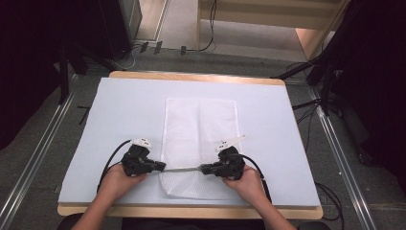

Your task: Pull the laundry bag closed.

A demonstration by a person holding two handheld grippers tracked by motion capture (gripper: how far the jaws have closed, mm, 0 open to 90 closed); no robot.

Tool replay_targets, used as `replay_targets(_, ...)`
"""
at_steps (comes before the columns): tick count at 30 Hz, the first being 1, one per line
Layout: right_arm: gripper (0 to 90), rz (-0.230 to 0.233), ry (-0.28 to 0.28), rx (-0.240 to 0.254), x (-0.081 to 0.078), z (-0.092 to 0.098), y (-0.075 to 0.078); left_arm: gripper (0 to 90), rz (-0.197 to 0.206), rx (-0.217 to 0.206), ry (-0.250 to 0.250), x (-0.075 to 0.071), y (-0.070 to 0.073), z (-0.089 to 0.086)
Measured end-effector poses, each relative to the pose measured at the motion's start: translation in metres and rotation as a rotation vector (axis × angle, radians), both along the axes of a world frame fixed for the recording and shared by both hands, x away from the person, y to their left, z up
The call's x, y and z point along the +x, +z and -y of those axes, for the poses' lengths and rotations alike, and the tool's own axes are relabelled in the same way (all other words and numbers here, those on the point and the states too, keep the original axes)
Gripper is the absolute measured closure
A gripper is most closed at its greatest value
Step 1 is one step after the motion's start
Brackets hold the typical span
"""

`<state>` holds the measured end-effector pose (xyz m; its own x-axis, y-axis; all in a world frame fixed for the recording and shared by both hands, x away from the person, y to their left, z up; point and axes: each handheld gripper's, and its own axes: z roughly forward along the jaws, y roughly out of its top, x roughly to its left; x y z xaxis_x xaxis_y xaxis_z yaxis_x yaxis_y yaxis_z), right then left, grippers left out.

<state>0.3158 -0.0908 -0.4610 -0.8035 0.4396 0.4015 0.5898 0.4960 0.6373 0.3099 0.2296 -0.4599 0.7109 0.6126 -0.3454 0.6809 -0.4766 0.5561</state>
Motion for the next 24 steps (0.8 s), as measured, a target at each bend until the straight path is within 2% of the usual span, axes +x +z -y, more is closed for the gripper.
replay_targets(8,88.6,0.000,-0.004,0.000,-0.003,0.003,-0.001,90.0,-0.001,0.014,-0.011,0.001,0.001,0.000)
replay_targets(14,88.6,-0.001,-0.017,0.003,-0.003,0.008,0.000,90.0,-0.007,0.005,-0.008,0.001,0.000,0.000)
replay_targets(24,88.6,-0.008,-0.022,-0.003,0.000,0.018,0.004,90.0,0.025,0.000,-0.014,-0.002,-0.001,-0.001)
